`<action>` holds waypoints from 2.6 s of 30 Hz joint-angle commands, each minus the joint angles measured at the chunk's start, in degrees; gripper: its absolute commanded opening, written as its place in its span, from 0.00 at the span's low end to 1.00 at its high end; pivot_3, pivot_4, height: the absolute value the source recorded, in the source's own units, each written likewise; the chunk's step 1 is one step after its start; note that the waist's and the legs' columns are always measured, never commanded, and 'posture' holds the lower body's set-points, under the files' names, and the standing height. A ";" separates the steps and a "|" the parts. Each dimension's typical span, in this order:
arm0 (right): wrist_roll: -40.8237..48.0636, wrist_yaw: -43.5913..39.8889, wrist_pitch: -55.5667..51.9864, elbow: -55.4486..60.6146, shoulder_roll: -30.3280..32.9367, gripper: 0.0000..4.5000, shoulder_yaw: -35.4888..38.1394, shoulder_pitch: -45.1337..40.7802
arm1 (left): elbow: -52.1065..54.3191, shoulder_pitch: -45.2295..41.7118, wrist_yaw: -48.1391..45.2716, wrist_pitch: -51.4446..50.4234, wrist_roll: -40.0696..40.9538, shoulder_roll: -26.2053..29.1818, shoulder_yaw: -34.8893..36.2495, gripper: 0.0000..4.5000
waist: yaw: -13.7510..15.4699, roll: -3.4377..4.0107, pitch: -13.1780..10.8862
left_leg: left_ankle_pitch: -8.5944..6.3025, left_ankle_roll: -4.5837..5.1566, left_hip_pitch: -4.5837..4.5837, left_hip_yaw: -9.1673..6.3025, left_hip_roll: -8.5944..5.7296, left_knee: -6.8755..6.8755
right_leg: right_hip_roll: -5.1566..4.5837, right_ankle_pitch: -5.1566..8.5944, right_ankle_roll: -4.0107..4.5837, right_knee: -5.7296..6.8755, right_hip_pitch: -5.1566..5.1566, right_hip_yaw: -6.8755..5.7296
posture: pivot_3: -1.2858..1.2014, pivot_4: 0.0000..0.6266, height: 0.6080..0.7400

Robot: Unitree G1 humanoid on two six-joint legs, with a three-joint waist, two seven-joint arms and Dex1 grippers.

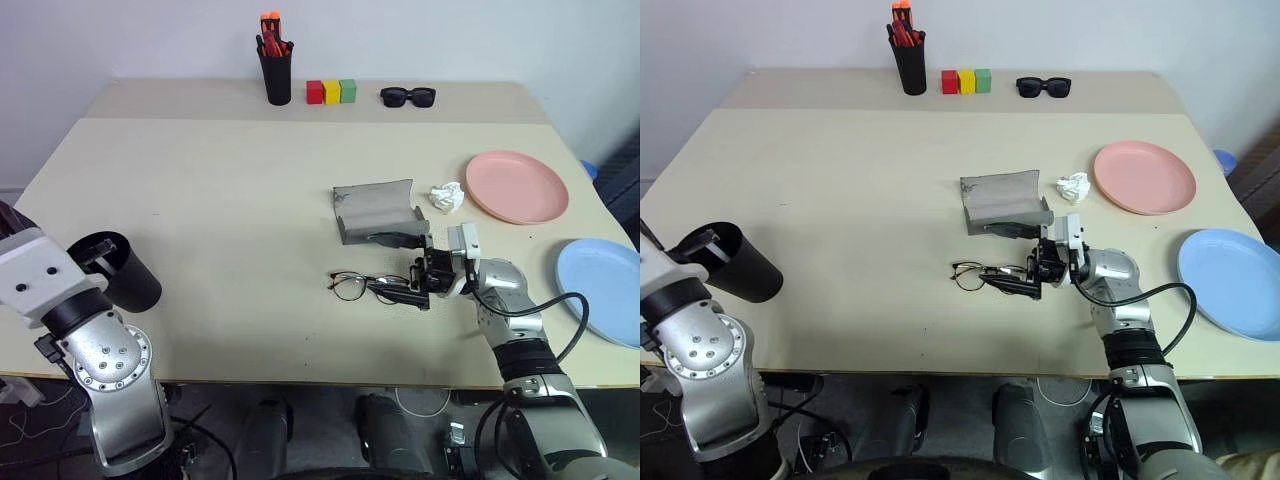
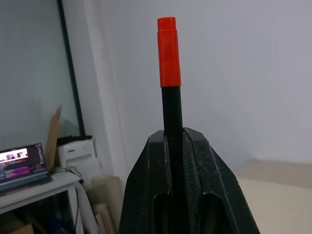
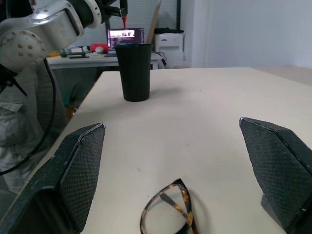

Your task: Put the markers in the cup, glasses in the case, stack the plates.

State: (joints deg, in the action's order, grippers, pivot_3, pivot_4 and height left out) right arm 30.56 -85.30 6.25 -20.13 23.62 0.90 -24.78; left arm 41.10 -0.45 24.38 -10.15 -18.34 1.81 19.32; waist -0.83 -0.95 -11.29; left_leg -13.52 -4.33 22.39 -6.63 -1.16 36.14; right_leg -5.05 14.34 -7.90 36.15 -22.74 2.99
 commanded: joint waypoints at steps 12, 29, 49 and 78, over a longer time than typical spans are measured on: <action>0.96 4.43 -6.16 11.91 0.07 1.00 -0.04 0.18 | -7.51 -2.81 2.29 5.52 -2.43 -2.82 -2.87 0.00 | 0.01 0.00 0.00 | 0.00 0.01 0.01 0.00 0.00 -0.01 | 0.00 0.00 0.00 -0.01 0.00 0.00 | 0.52 0.24 1.00; 0.80 8.34 -7.50 15.40 1.08 1.00 0.67 1.58 | -10.16 -0.08 -5.20 9.41 1.17 -0.81 -6.52 0.98 | -0.01 0.00 0.00 | -0.01 0.01 0.01 0.00 0.00 -0.02 | 0.00 0.01 0.01 -0.02 -0.02 -0.01 | 0.52 0.24 1.00; -0.59 19.67 -8.51 23.77 5.48 1.00 5.01 12.65 | -39.68 -47.26 -76.27 -22.58 26.54 26.25 -32.27 0.98 | -0.89 0.02 -0.03 | -0.02 0.04 0.04 -0.03 0.01 -0.17 | 0.03 0.03 -0.03 -0.01 -0.10 -0.04 | 0.52 0.24 1.00; -1.26 26.34 0.53 28.07 4.61 1.00 7.41 25.60 | -99.99 -72.47 -91.10 5.97 9.27 6.82 -43.78 0.33 | -0.31 -0.03 -0.09 | -0.06 0.13 0.13 -0.01 -0.01 -0.09 | 0.02 0.06 -0.10 -0.04 -0.14 -0.02 | 0.52 0.24 1.00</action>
State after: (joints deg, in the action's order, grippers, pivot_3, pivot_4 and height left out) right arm 28.82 -59.30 5.90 4.94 27.90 7.21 0.64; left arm -58.90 -71.28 -67.16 -4.69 -8.46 8.89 -25.38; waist -1.14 -0.99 -11.38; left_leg -13.58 -4.20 22.53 -6.64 -1.16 36.05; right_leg -5.02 14.41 -8.01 36.11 -22.88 2.98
